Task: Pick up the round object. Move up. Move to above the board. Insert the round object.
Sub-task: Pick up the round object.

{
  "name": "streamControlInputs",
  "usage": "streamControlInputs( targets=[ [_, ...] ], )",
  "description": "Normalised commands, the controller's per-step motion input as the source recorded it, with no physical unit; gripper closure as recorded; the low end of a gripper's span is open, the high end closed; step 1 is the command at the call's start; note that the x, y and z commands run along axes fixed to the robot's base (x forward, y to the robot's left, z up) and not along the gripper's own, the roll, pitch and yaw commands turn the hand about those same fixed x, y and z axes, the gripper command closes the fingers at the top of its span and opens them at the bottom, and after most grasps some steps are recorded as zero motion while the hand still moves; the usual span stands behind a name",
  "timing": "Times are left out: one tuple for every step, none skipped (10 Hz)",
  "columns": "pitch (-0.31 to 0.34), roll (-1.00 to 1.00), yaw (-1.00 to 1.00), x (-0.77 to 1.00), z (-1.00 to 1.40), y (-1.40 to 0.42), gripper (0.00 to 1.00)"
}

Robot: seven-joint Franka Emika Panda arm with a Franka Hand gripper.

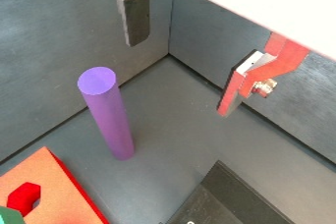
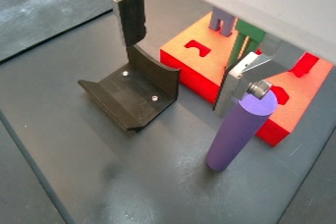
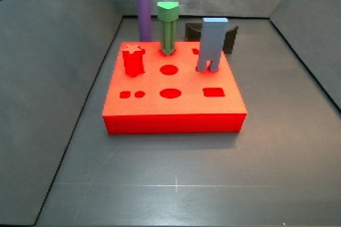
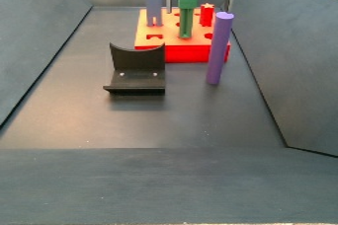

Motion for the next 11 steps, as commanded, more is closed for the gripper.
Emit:
streamControlInputs(
  targets=[
    [-0.133,0.16,0.00,-0.49,-0.07,-0.22,0.00],
    [-0.193,0.13,0.27,-0.47,0.00,-0.32,0.00],
    [-0.197,0.11,0.25,-0.52,0.00,-0.28,0.00],
    [-0.207,0.08,0.21,-0.53,0.00,-0.23,0.00],
    [-0.171,0.06,0.19,-0.46,-0.02,-0.24,0.00],
    [-0.073,0.06,0.08,-0.25,-0.25,-0.26,0.00],
    [0.000,0.05,0.00,-0.03,-0.30,-0.25,0.00],
    [0.007,0.05,0.00,0.02,-0.31,-0.23,0.00],
    [0.079,0.04,-0.05,0.09,-0.39,-0.14,0.00],
    [0.133,0.06,-0.08,0.04,-0.47,-0.01,0.00],
    [0.119,0.03,-0.05,0.00,-0.47,0.00,0.00]
  ],
)
